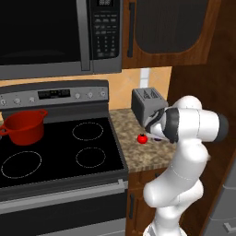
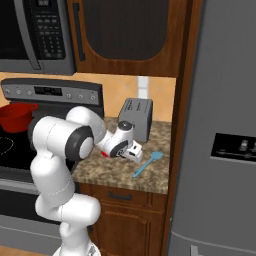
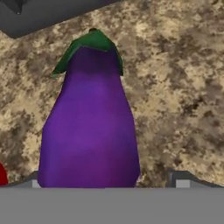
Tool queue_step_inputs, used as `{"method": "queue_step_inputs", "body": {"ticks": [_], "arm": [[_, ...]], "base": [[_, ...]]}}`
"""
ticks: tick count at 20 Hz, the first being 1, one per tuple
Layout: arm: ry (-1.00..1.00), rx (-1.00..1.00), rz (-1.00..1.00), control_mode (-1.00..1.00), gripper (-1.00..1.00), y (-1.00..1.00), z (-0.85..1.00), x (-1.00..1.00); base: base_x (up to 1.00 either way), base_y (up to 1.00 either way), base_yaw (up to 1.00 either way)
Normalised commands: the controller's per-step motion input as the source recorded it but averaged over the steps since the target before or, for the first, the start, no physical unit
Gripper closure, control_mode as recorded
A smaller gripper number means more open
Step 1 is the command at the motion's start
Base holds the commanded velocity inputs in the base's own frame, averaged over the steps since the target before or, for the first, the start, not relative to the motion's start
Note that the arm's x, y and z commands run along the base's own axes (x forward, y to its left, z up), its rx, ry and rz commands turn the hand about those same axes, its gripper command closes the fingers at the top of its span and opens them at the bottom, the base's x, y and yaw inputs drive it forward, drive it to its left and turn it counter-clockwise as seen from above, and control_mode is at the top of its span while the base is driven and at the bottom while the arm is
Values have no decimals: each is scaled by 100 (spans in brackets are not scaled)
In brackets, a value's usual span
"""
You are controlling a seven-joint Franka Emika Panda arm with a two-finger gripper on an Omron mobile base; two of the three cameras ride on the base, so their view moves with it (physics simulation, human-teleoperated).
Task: Put the tomato and eggplant in the pot. Retrieve the spatula and lightly stir the vegetables in the pot.
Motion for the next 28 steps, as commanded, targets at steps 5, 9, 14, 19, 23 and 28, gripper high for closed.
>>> {"method": "queue_step_inputs", "body": {"ticks": [5, 9, 14, 19, 23, 28], "arm": [[-6, 4, 10, -100, -100, 15, -26, 43], [1, 1, 15, -100, 100, 21, -32, 50], [4, -5, 1, -100, 100, 2, -9, 8], [-13, 0, 2, -100, 100, 33, -2, -36], [-29, 0, 1, -100, 100, 26, 15, -98], [-10, -8, 0, -100, 100, 2, 61, -100]], "base": [[0, 0, 0], [0, 0, 0], [0, 0, 0], [0, 0, 0], [0, 0, 0], [0, 0, 0]]}}
